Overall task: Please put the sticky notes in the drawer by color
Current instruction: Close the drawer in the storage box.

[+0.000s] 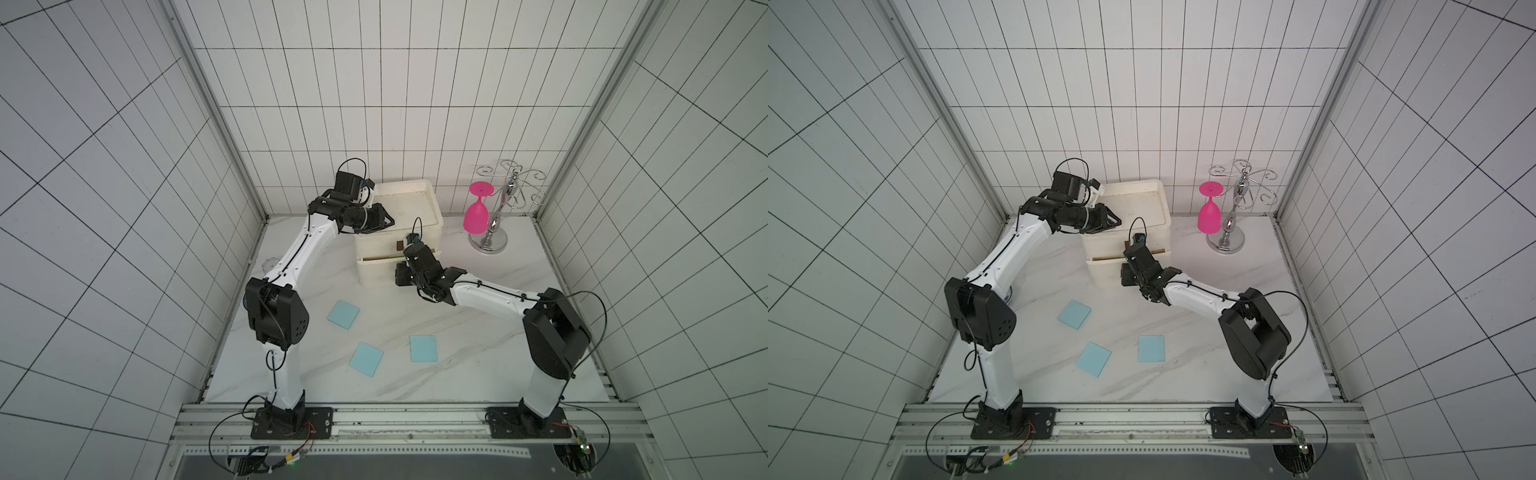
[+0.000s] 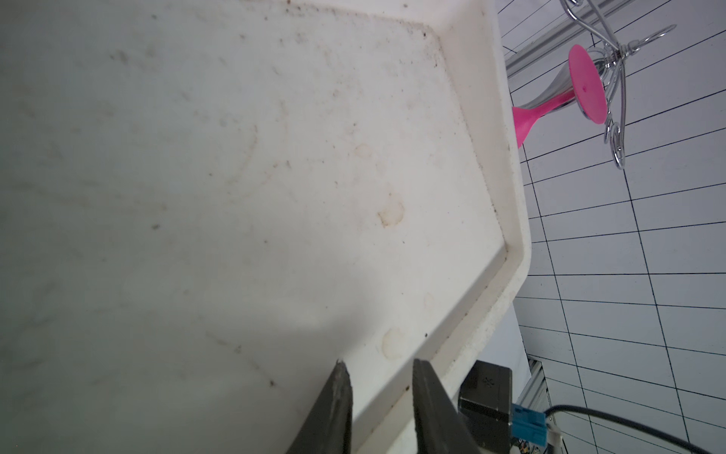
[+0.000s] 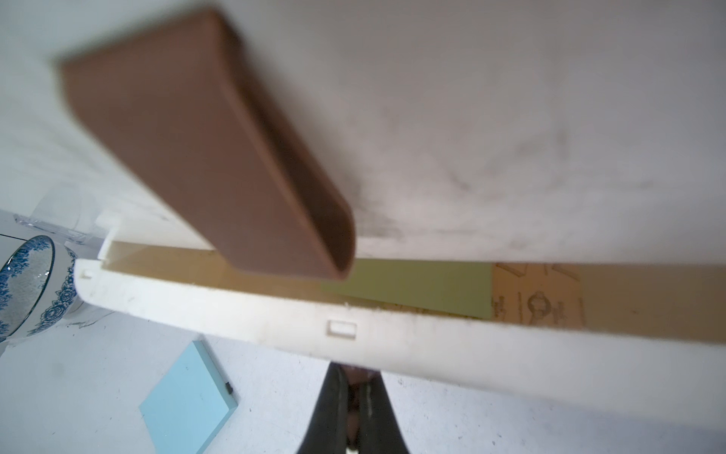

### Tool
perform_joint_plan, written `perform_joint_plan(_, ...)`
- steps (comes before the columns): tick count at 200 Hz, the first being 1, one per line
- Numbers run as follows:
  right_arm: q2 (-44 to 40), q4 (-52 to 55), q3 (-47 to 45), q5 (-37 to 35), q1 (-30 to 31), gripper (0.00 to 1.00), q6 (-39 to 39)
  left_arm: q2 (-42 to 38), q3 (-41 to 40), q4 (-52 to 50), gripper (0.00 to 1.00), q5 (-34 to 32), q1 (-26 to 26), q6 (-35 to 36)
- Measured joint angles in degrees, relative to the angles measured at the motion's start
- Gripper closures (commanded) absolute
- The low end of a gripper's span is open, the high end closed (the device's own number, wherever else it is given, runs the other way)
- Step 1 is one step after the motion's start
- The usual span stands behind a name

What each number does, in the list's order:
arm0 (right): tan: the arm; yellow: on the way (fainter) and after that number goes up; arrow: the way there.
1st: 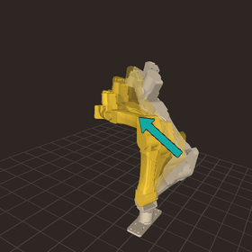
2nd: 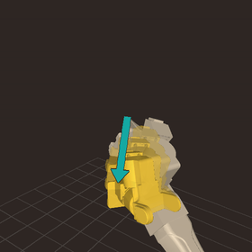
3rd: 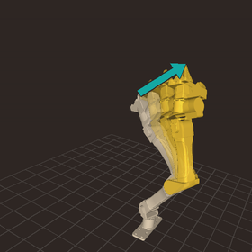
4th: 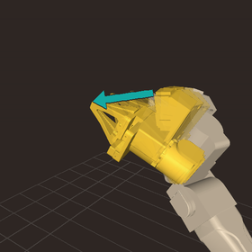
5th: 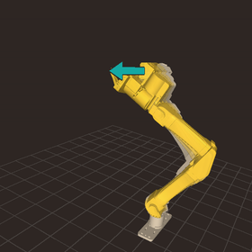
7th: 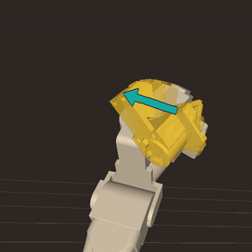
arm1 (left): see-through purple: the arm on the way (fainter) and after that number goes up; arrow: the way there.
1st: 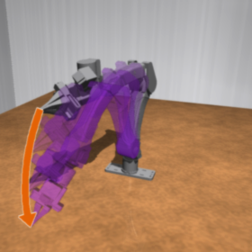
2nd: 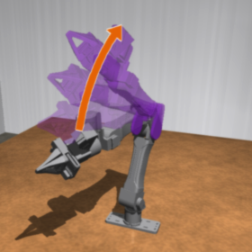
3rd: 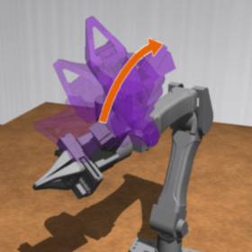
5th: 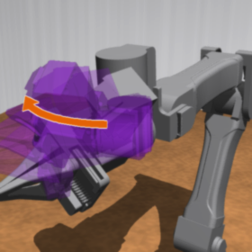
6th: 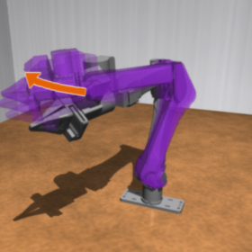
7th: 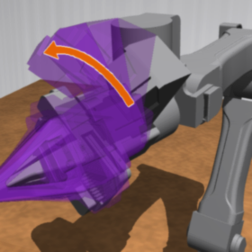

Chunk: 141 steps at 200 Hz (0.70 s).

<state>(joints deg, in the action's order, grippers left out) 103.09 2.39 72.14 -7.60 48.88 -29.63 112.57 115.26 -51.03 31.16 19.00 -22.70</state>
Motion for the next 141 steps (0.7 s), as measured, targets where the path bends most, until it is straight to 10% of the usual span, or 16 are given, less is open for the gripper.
perform_joint_plan(141,0.39,-8.79,-3.15,-1.97,-0.76,0.88,7.23,0.22,-0.37,-0.48,0.69,5.46,-2.32,-1.22)
